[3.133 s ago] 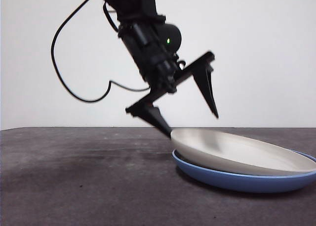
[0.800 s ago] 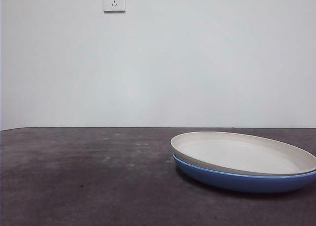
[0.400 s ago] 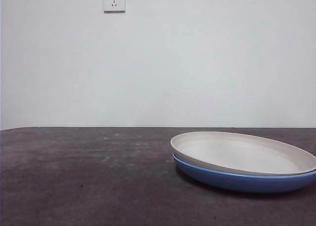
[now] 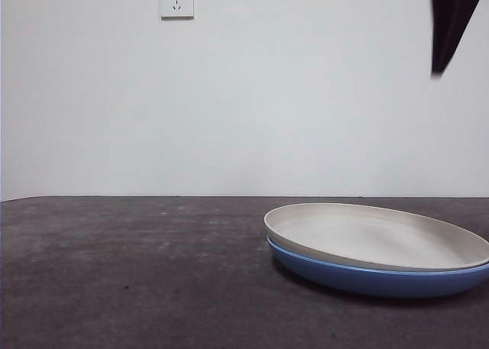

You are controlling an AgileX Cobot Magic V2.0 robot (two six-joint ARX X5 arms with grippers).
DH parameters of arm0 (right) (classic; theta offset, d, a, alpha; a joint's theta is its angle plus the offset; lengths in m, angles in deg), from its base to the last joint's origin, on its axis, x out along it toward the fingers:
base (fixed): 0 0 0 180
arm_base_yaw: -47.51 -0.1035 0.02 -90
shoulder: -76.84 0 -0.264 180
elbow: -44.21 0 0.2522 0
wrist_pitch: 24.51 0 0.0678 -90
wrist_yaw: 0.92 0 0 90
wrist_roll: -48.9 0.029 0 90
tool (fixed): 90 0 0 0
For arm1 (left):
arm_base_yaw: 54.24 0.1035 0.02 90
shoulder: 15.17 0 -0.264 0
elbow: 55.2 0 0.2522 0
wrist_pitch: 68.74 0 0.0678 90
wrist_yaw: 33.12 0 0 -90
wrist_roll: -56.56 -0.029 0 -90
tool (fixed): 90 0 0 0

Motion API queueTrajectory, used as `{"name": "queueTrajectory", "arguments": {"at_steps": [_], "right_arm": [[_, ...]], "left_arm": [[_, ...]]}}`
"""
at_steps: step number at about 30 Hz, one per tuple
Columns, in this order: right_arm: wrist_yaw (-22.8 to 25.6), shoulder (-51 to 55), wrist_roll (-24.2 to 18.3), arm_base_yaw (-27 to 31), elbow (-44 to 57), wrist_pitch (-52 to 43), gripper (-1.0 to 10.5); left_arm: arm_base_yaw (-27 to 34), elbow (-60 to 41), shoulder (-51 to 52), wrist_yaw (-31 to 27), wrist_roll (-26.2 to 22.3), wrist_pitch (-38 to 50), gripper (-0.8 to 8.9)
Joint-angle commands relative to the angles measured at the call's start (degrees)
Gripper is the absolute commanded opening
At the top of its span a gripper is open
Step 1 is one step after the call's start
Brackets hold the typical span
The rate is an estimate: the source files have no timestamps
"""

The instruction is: Pick up the white plate, put it on the blue plate, put it on desk

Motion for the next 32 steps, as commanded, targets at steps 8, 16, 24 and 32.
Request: {"name": "queueTrajectory", "arguments": {"at_steps": [8, 16, 24, 32], "right_arm": [[0.0, -16.5, -3.8, 3.0, -1.0, -4.7, 6.6], [-0.1, -23.1, -5.1, 5.0, -1.0, -9.0, 6.3], [-3.8, -27.7, -6.8, 6.0, -1.0, -11.0, 5.6], [-6.2, -30.5, -7.3, 7.0, -1.0, -12.4, 4.4]], "left_arm": [[-0.4, 0.5, -0.1, 0.0, -0.7, -0.1, 6.62], [-0.4, 0.5, -0.1, 0.0, -0.7, -0.1, 6.62], [-0.4, 0.5, -0.1, 0.0, -0.7, -0.1, 6.62], [-0.4, 0.5, -0.1, 0.0, -0.7, -0.2, 6.62]]}}
